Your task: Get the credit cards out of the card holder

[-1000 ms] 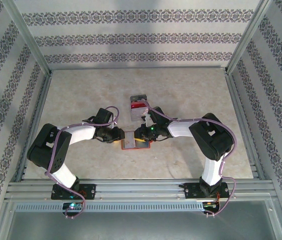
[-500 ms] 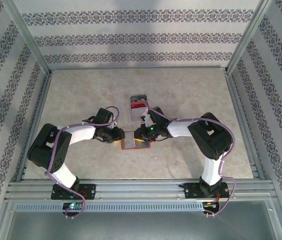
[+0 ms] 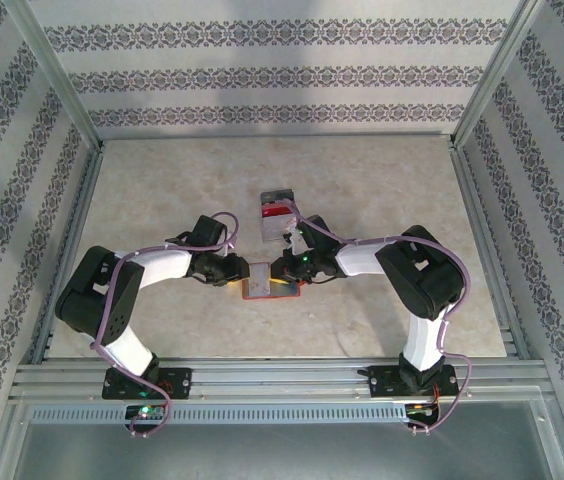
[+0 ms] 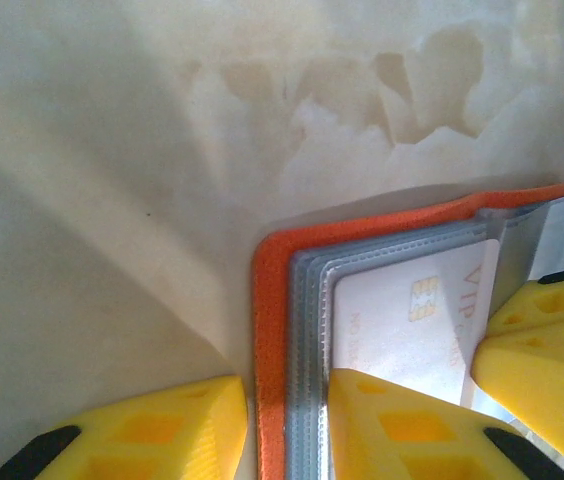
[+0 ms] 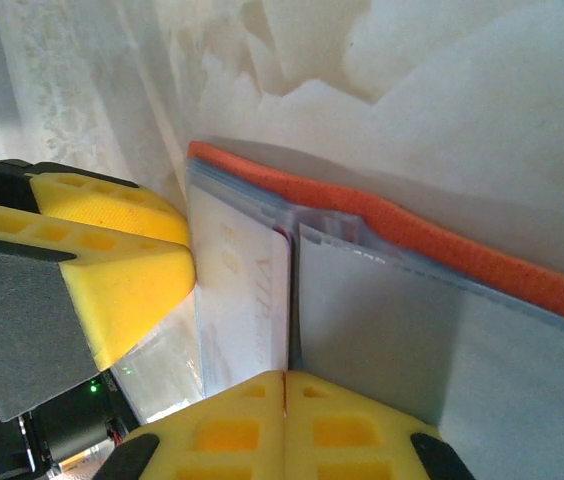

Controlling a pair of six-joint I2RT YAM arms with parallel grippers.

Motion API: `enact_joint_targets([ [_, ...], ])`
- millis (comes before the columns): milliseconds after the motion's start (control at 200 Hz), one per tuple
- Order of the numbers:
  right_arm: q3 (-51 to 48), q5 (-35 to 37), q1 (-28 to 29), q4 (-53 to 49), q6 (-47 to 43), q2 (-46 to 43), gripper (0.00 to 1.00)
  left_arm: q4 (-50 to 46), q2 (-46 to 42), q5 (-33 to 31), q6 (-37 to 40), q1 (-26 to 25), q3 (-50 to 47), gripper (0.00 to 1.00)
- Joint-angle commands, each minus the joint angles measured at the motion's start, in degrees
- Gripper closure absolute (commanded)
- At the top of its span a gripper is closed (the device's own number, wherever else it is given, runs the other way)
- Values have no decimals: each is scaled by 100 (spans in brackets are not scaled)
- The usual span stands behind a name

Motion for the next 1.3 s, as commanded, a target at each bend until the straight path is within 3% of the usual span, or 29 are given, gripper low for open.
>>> enact_joint_targets([
  [0, -197, -20, -70, -92, -82, -80, 96, -373, 777, -1211, 237, -87, -365, 67],
  [325, -410, -60, -167, -34, -144, -300, 100, -364, 830, -1200, 246, -92, -347, 67],
  [525, -441, -257, -139, 450, 54, -185, 74, -364, 838, -1175, 246, -94, -349, 68],
  [690, -423, -241, -109, 563, 132, -68, 69, -356, 829, -1176, 246, -93, -348, 68],
  [974, -389, -205, -53, 594, 182, 49, 71, -347, 832, -1166, 244, -94, -343, 68],
  [1294, -527, -122, -155, 587, 157, -162, 94, -355, 857, -1186, 254, -102, -330, 68],
])
